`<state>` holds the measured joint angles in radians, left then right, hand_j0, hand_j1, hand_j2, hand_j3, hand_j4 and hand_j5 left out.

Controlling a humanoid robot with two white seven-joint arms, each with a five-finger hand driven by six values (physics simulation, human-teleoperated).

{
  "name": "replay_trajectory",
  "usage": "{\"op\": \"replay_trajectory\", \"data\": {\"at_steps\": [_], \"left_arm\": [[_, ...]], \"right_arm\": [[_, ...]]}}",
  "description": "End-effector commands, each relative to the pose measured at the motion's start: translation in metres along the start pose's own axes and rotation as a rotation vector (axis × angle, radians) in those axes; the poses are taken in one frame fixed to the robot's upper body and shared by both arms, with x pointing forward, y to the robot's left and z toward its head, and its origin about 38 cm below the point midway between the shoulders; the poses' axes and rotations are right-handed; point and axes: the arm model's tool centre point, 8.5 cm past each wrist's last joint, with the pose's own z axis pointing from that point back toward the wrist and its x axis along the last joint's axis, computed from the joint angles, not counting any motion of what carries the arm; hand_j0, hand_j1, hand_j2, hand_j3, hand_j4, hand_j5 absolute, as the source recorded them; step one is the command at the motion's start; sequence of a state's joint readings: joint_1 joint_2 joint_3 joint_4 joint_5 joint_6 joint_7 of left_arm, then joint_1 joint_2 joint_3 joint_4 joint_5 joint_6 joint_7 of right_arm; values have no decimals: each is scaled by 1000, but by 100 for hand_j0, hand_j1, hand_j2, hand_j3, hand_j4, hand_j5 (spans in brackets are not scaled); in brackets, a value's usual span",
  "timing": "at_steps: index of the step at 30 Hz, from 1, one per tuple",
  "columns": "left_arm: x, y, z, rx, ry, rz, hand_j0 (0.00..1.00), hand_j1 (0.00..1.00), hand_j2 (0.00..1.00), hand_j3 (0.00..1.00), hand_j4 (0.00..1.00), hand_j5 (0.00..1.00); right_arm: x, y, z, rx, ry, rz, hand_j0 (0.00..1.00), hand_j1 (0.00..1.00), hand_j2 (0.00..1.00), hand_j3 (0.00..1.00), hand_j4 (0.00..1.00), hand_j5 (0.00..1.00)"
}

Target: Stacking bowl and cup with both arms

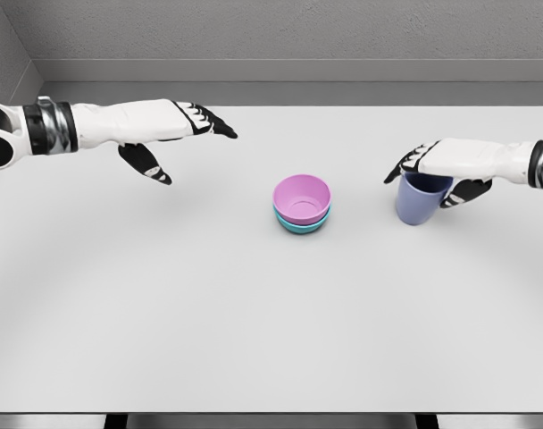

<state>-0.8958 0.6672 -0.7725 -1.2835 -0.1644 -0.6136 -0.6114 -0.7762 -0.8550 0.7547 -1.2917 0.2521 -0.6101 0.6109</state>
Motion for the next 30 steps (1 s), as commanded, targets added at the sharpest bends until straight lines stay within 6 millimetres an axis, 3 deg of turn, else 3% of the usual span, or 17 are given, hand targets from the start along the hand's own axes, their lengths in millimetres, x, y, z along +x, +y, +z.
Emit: {"op": "replay_trajectory", "data": {"at_steps": [1, 3, 16, 24, 28, 30], "left_arm": [[0, 0, -1, 5, -2, 7, 100, 100, 100, 100, 100, 100], [0, 0, 0, 5, -1, 8, 100, 100, 100, 100, 100, 100], [1, 0, -1, 5, -3, 6, 100, 100, 100, 100, 100, 100], [-3, 7, 8, 31, 13, 2, 100, 100, 100, 100, 100, 100], [-2, -1, 4, 29, 6, 20, 100, 100, 100, 100, 100, 100], [4, 8, -4, 67, -20, 21, 100, 100, 100, 100, 100, 100]], "right_arm": [[0, 0, 0, -1, -1, -1, 72, 72, 72, 72, 72, 72], [0, -1, 1, -1, 1, 0, 67, 67, 67, 67, 67, 67], [-2, -5, 4, -9, 6, 5, 60, 60, 60, 60, 60, 60], [-7, -26, 18, -69, 30, 16, 57, 57, 57, 57, 57, 57], [-8, -33, 21, -91, 33, 21, 57, 57, 57, 57, 57, 57], [-7, -40, 22, -101, 34, 34, 56, 56, 56, 56, 56, 56]]}}
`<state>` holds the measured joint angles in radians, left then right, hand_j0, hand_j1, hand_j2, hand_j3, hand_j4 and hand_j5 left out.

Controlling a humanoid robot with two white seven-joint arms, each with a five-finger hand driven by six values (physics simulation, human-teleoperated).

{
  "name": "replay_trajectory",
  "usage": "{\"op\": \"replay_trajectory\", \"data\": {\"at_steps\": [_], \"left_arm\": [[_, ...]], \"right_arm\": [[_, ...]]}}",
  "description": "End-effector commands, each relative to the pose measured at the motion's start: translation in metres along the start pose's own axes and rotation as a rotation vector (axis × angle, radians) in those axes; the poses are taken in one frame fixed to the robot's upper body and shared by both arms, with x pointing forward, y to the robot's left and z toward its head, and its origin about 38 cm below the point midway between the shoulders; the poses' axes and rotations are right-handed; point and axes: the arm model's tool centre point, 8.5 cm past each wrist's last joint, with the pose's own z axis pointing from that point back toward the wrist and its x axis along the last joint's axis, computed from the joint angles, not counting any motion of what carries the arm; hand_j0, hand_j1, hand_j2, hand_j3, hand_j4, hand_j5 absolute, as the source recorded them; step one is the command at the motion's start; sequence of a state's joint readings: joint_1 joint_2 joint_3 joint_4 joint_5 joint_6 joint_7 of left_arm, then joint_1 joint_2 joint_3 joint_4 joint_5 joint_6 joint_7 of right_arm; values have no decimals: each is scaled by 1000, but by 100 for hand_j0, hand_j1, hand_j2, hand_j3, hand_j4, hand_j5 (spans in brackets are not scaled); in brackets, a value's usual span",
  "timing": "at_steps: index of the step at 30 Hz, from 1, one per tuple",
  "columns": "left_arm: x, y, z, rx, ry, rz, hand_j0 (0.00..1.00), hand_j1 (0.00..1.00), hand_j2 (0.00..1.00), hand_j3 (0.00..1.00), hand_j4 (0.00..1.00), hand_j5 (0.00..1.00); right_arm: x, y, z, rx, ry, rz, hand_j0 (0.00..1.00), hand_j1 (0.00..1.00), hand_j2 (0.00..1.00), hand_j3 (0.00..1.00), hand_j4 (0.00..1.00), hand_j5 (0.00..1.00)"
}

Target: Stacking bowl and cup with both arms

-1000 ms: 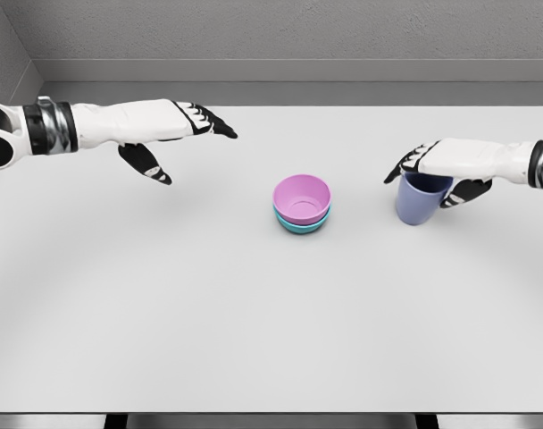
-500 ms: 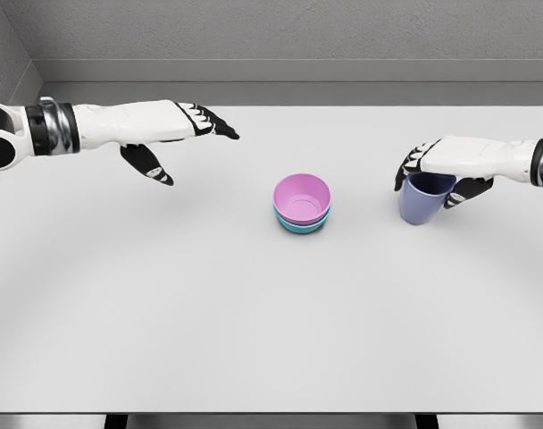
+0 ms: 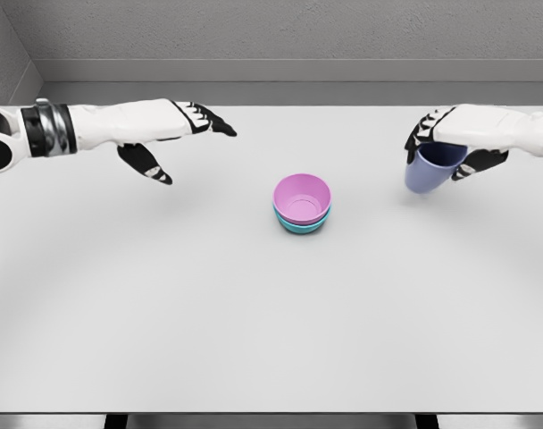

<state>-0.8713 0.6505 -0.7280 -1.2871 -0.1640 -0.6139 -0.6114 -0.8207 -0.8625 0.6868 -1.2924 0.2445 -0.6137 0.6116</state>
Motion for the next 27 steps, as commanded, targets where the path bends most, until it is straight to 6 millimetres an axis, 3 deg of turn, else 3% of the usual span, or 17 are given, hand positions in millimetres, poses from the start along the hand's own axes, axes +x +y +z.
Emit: {"op": "replay_trajectory", "data": {"at_steps": [1, 5, 12, 15, 23, 27], "left_arm": [[5, 7, -8, 35, -23, 8, 100, 100, 100, 100, 100, 100], [10, 5, -11, 35, -40, 6, 100, 100, 100, 100, 100, 100], [0, -4, -1, 46, -6, 37, 100, 100, 100, 100, 100, 100], [6, -11, -12, 48, -34, 52, 100, 100, 100, 100, 100, 100], [1, -7, -2, 70, -11, 56, 100, 100, 100, 100, 100, 100], [0, -10, -2, 68, -10, 61, 100, 100, 100, 100, 100, 100]], "right_arm": [[2, -4, -1, -12, -5, 0, 54, 54, 54, 54, 54, 54], [14, -21, -5, -38, -37, 44, 54, 54, 54, 54, 54, 54], [35, -43, -16, -77, -97, 99, 54, 54, 54, 54, 54, 54], [55, -51, -23, -91, -151, 138, 54, 54, 54, 54, 54, 54], [69, -57, -28, -101, -186, 166, 52, 52, 52, 52, 52, 52], [78, -54, -41, -91, -220, 166, 52, 52, 52, 52, 52, 52]]}}
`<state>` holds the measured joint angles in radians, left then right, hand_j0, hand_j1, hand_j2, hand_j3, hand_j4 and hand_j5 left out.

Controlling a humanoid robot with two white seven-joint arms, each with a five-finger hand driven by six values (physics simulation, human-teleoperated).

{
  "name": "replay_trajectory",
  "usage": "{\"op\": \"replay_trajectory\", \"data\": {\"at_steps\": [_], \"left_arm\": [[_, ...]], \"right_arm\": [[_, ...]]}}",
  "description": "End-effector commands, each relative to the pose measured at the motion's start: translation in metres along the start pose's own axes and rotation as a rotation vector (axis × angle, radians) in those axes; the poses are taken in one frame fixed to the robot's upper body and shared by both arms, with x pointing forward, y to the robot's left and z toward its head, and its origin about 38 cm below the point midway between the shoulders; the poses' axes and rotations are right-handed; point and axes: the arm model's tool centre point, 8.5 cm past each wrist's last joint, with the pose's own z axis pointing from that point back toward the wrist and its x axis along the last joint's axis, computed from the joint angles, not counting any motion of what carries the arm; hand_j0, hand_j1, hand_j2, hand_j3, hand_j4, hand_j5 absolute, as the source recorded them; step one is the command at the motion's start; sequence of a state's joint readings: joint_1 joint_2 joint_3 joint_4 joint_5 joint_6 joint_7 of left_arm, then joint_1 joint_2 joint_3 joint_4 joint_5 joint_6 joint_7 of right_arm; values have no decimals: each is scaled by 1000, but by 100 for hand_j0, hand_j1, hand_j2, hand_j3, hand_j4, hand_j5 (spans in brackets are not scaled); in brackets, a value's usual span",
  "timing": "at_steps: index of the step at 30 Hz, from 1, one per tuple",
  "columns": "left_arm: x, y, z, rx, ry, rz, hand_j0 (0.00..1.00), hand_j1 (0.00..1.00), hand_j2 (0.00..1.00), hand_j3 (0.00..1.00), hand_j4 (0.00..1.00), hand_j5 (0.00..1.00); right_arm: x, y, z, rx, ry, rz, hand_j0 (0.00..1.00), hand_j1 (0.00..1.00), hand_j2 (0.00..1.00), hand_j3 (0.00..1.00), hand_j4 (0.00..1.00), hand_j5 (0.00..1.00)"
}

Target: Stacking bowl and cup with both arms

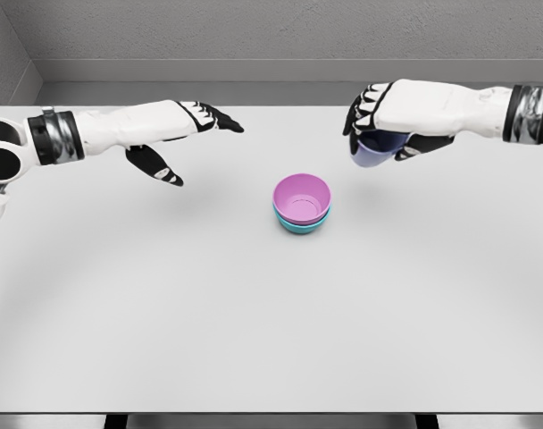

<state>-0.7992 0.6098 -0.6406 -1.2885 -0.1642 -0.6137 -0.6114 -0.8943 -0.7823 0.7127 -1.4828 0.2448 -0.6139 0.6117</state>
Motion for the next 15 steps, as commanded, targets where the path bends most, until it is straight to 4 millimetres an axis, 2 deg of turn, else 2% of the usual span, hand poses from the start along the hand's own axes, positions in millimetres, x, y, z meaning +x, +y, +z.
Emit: {"op": "replay_trajectory", "data": {"at_steps": [1, 6, 11, 15], "left_arm": [[-1, 1, 1, 6, 2, 5, 100, 100, 100, 100, 100, 100], [-2, -3, 4, -1, 8, 12, 100, 100, 100, 100, 100, 100], [-2, -3, 4, -1, 8, 12, 100, 100, 100, 100, 100, 100], [-2, -3, 4, -1, 8, 12, 100, 100, 100, 100, 100, 100]], "right_arm": [[6, 3, -11, 1, -28, -11, 52, 52, 52, 52, 52, 52], [14, -1, -26, 1, -66, 1, 52, 52, 52, 52, 52, 52], [17, 1, -30, 14, -77, 4, 52, 52, 52, 52, 52, 52], [31, -6, -35, 8, -116, 36, 52, 52, 52, 52, 52, 52]]}}
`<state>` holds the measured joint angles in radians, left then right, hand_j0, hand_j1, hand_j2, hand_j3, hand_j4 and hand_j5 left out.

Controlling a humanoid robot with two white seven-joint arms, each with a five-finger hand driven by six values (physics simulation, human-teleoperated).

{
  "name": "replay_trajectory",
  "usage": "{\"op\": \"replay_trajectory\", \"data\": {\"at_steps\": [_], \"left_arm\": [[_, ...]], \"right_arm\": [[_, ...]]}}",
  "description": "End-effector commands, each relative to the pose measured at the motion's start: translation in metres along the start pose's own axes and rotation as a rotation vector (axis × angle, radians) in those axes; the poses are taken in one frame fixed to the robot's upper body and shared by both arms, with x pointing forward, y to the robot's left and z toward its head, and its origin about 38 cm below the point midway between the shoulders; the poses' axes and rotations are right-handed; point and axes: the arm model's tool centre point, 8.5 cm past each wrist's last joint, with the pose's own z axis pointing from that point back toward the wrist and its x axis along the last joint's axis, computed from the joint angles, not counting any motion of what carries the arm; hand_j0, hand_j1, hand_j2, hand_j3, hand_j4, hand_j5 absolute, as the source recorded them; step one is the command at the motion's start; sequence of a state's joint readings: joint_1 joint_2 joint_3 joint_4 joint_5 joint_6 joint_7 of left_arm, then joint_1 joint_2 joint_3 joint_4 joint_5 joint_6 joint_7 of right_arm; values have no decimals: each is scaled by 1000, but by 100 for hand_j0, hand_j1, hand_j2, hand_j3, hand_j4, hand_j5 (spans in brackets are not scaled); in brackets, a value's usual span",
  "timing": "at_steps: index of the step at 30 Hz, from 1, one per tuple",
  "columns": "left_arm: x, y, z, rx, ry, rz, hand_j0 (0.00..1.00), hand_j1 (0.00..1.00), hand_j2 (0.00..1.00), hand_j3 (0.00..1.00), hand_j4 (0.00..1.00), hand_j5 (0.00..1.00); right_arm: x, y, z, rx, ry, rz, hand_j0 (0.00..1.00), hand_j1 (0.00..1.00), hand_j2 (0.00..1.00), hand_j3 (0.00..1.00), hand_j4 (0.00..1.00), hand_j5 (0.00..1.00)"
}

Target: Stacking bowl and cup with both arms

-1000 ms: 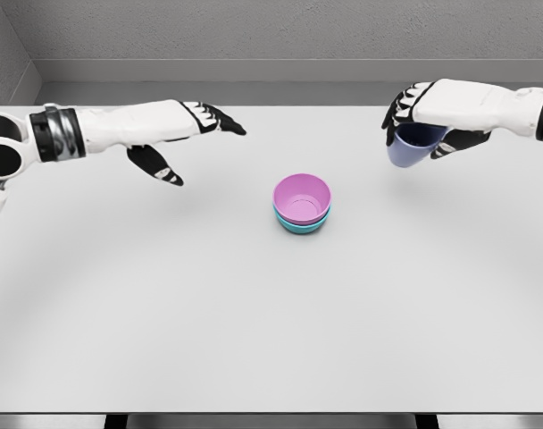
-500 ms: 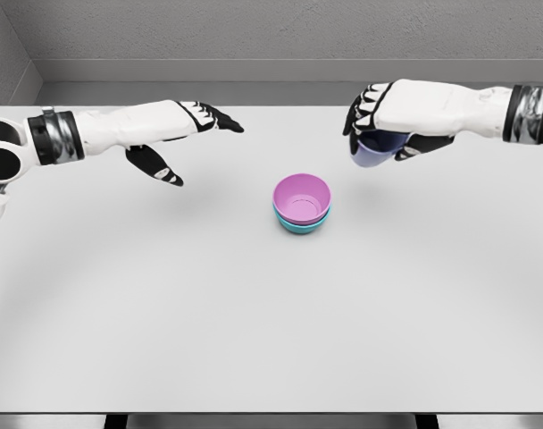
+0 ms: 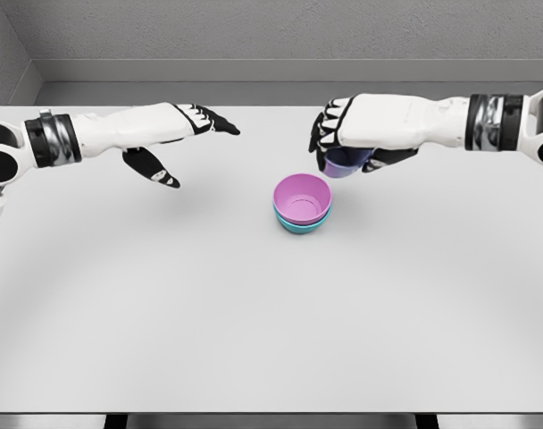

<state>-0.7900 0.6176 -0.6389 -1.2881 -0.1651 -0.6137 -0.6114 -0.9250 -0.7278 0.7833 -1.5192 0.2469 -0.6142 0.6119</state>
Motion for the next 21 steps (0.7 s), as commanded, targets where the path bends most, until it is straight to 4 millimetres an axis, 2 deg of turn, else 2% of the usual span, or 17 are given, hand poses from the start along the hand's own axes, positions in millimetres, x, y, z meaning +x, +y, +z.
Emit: {"op": "replay_trajectory", "data": {"at_steps": [1, 9, 15, 21], "left_arm": [[0, 0, 1, 4, 1, 6, 100, 100, 100, 100, 100, 100], [-1, 0, 1, 3, 3, 7, 100, 100, 100, 100, 100, 100], [-1, 0, 1, 3, 3, 7, 100, 100, 100, 100, 100, 100], [-1, -2, 1, 1, 4, 10, 100, 100, 100, 100, 100, 100]], "right_arm": [[8, -3, -3, -6, -23, 11, 52, 52, 52, 52, 52, 52], [30, -7, -15, 1, -90, 50, 52, 52, 52, 52, 52, 52], [32, -5, -17, 7, -99, 50, 52, 52, 52, 52, 52, 52], [39, -3, -27, 12, -127, 50, 52, 52, 52, 52, 52, 52]]}}
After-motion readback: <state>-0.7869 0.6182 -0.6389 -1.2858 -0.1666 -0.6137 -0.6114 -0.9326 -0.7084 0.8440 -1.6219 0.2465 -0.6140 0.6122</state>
